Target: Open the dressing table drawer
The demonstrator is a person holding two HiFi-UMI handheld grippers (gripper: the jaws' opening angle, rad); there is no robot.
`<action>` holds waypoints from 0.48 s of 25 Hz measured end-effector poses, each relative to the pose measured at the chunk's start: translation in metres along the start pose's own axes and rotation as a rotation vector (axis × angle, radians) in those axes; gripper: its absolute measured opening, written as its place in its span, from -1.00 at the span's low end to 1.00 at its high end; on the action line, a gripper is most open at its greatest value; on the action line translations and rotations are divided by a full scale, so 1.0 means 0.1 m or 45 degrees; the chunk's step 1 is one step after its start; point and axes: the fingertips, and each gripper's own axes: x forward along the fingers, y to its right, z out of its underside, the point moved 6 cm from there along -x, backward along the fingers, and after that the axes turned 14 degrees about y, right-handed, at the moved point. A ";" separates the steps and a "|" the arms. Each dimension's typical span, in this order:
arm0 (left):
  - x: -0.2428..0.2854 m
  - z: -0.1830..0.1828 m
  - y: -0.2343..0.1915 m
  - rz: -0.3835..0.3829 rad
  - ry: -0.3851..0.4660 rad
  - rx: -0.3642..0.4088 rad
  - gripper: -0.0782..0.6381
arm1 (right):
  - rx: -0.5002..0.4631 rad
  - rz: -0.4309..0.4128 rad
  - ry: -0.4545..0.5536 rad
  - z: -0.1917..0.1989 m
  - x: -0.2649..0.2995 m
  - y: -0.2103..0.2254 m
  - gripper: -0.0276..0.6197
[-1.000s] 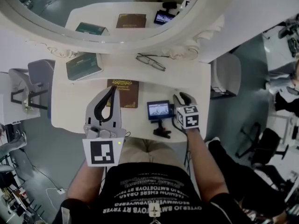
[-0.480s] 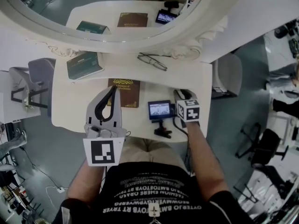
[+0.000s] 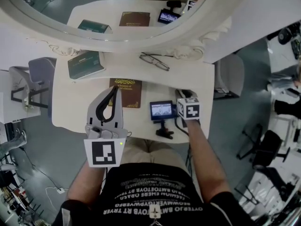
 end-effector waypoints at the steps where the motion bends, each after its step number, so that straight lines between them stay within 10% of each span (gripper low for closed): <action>1: 0.00 0.00 0.00 0.001 -0.003 0.000 -0.78 | 0.005 -0.009 0.001 -0.02 0.00 -0.02 -0.63; 12: -0.03 -0.01 0.00 -0.001 0.000 0.005 -0.78 | -0.046 0.003 -0.026 0.02 -0.03 -0.01 -0.65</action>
